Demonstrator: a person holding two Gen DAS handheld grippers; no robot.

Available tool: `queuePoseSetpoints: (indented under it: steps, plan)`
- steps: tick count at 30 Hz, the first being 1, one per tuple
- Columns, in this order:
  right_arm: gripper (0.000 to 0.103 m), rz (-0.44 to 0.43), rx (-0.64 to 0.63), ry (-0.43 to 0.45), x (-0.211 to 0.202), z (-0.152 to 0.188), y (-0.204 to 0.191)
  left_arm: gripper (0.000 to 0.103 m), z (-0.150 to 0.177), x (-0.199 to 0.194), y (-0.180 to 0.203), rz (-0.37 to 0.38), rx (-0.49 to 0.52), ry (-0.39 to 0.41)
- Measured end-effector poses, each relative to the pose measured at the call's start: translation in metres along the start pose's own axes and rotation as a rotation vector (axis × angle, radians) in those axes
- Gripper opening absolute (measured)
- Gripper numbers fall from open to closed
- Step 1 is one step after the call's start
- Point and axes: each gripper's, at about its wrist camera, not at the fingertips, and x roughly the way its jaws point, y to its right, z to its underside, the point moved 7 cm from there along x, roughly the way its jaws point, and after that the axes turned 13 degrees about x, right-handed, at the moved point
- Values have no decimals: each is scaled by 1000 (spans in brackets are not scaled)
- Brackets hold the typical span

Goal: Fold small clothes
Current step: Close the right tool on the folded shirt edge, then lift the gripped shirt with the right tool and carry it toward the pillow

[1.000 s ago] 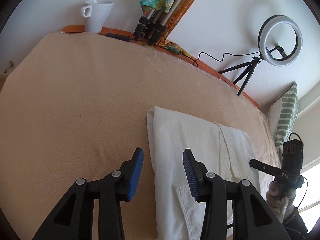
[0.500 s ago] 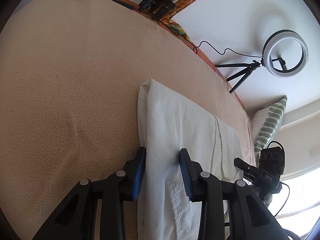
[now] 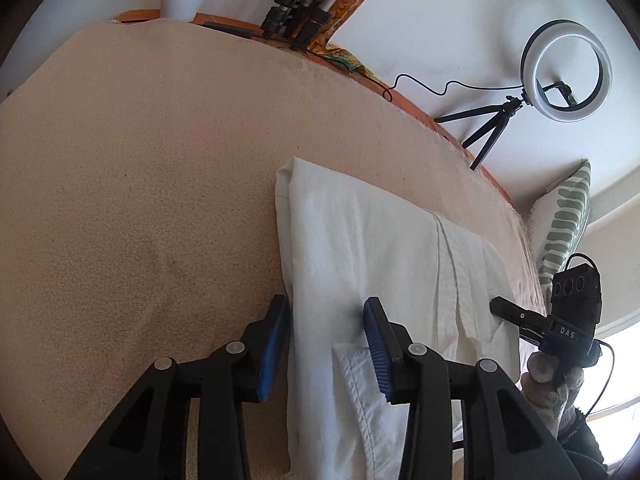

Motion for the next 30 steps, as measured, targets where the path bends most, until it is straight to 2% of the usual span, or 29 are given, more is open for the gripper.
queuePoseSetpoints:
  steps: [2,6,8,10,13,18,24,30]
  plan:
    - [36,3,12,-1,-2,0,5,42,1,0,-4,0,-13,1]
    - [36,-31,44,-20,-2,1,14,39,2,2,-5,42,-38,-1]
    - [36,-59,66,-28,0,0,16,32,1,5,-4,76,-62,-5]
    - [36,-91,95,-41,3,-1,17,26,1,5,-2,76,-57,-7]
    - [24,-108,117,-49,6,1,17,19,1,2,2,76,-57,2]
    - [16,-61,40,-2,-3,4,2,12,-3,-9,14,58,-37,33]
    - [14,-15,-50,54,-25,4,-16,11,-10,-22,38,73,12,70]
    - [14,-5,-63,125,-62,-13,-11,11,-20,-14,79,81,83,71]
